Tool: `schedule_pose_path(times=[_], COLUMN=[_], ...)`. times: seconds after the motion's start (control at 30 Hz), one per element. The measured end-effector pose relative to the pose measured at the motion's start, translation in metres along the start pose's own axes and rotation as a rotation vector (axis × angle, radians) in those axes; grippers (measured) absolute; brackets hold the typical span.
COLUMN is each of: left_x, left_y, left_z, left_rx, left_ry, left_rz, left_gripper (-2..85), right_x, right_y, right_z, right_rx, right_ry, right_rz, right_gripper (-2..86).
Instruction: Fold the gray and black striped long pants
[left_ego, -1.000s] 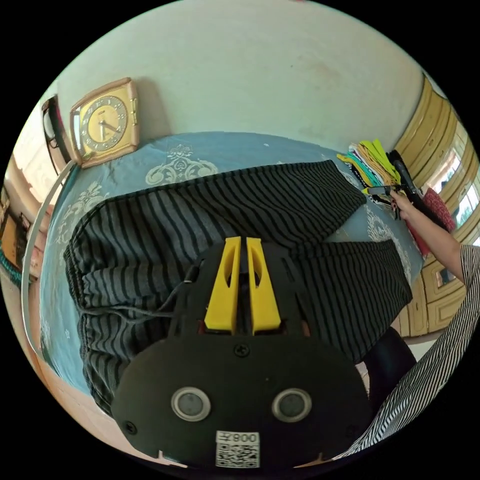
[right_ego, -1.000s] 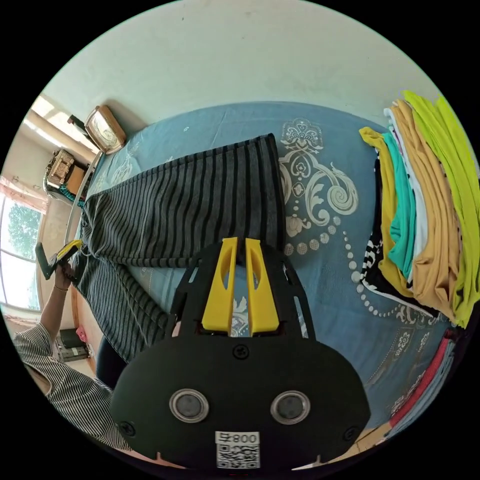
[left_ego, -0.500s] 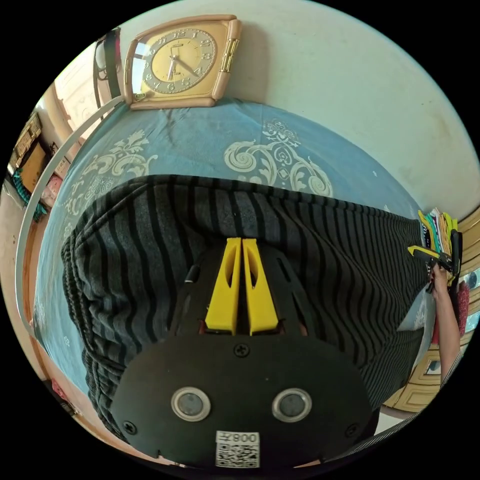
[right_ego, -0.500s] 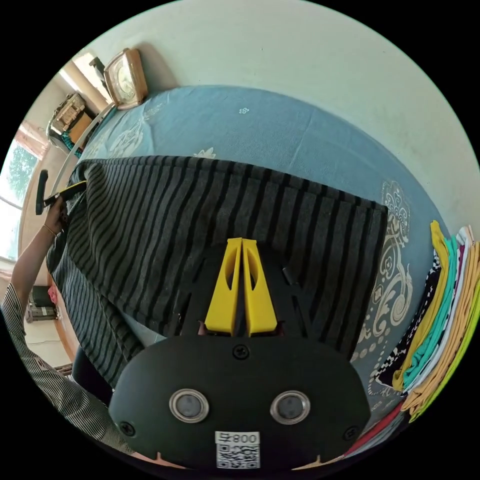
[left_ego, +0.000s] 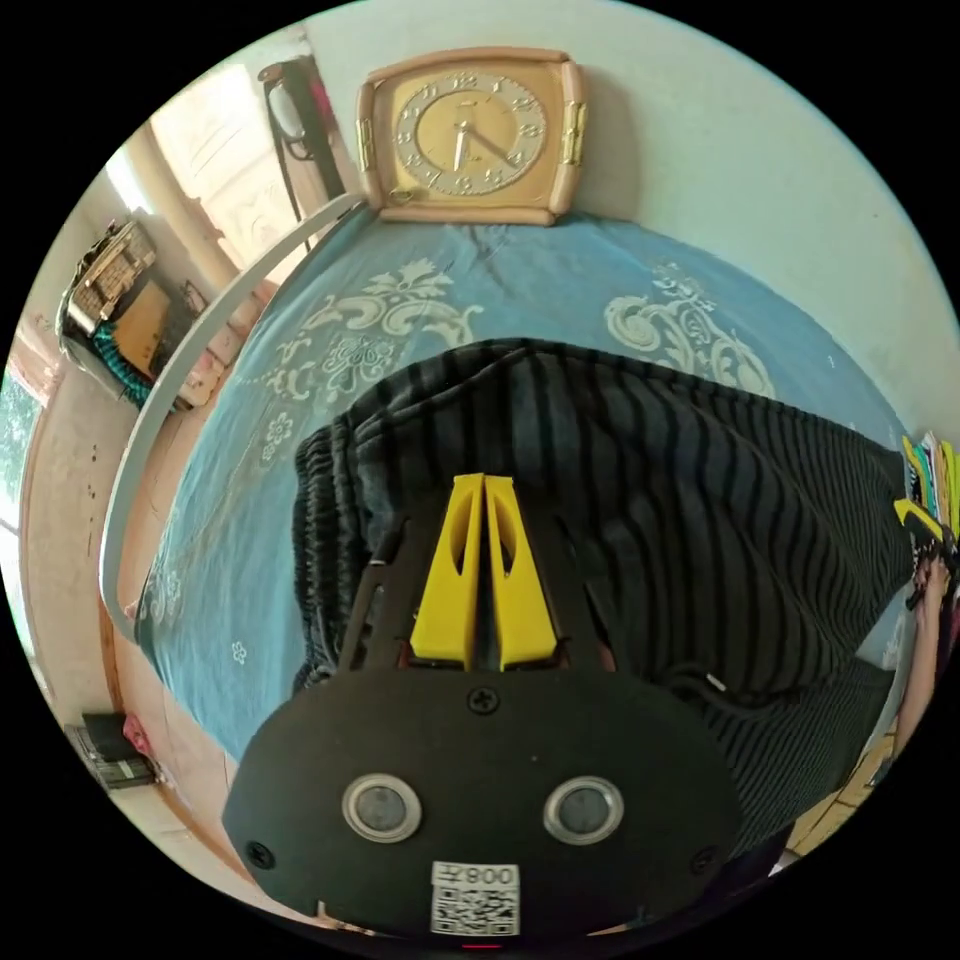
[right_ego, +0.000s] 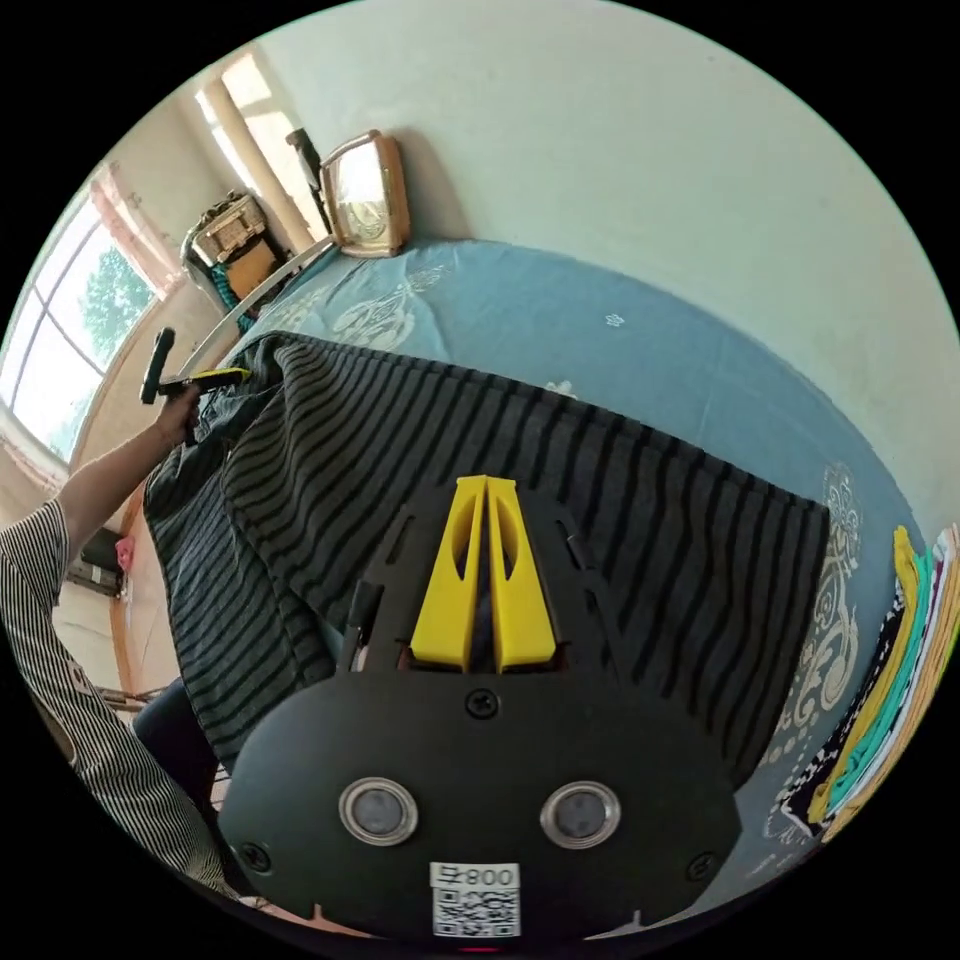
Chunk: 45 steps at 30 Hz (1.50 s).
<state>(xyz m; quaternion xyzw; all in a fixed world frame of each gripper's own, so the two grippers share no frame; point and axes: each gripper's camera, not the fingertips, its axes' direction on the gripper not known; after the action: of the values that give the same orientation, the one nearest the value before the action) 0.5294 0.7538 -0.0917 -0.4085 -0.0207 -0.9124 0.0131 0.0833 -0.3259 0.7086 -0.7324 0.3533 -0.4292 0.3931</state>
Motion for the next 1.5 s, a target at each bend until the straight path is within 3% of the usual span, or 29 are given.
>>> schedule_pose_path(times=[0.13, 0.23, 0.33, 0.4, 0.43, 0.53, 0.63, 0.77, 0.93, 1.17, 1.37, 1.5], left_x=[-0.014, 0.002, 0.006, 0.011, 0.020, 0.060, 0.111, 0.159, 0.173, 0.183, 0.232, 0.247], left_y=[-0.017, -0.034, -0.040, -0.033, -0.021, 0.009, 0.024, 0.006, -0.015, 0.012, -0.034, -0.047], left_z=[0.026, 0.032, 0.032, 0.019, 0.001, -0.033, -0.032, 0.012, 0.016, -0.041, 0.018, 0.024], left_rx=[-0.040, -0.062, -0.104, -0.052, 0.059, 0.211, 0.157, 0.017, -0.020, 0.184, -0.050, 0.064], left_ry=[0.017, -0.099, -0.104, -0.107, -0.119, 0.121, 0.254, 0.194, 0.173, 0.266, 0.224, 0.125], left_rz=[-0.120, -0.035, -0.020, -0.007, 0.022, 0.173, 0.355, 0.422, 0.426, 0.460, 0.468, 0.424], left_gripper=[0.2, 0.2, 0.2, 0.1, 0.1, 0.1, 0.1, 0.0, 0.1, 0.1, 0.1, 0.0], right_x=[-0.074, -0.104, -0.124, -0.124, -0.118, -0.099, -0.074, -0.012, 0.035, 0.041, 0.082, 0.094], right_y=[-0.025, -0.032, -0.019, -0.012, -0.009, 0.000, 0.024, 0.055, 0.059, 0.076, 0.079, 0.086], right_z=[0.048, 0.095, 0.102, 0.101, 0.097, 0.077, 0.039, 0.029, 0.040, 0.005, 0.009, 0.017], right_rx=[-0.087, -0.197, -0.101, -0.070, -0.062, -0.060, 0.021, -0.042, -0.058, 0.035, -0.021, -0.025], right_ry=[0.128, 0.292, 0.410, 0.398, 0.365, 0.300, 0.259, 0.311, 0.263, 0.246, 0.253, 0.232], right_rz=[-0.168, -0.208, -0.255, -0.232, -0.199, -0.101, -0.038, 0.131, 0.223, 0.221, 0.300, 0.313], right_gripper=[0.1, 0.1, 0.1, 0.1, 0.1, 0.1, 0.1, 0.1, 0.1, 0.1, 0.0, 0.0])
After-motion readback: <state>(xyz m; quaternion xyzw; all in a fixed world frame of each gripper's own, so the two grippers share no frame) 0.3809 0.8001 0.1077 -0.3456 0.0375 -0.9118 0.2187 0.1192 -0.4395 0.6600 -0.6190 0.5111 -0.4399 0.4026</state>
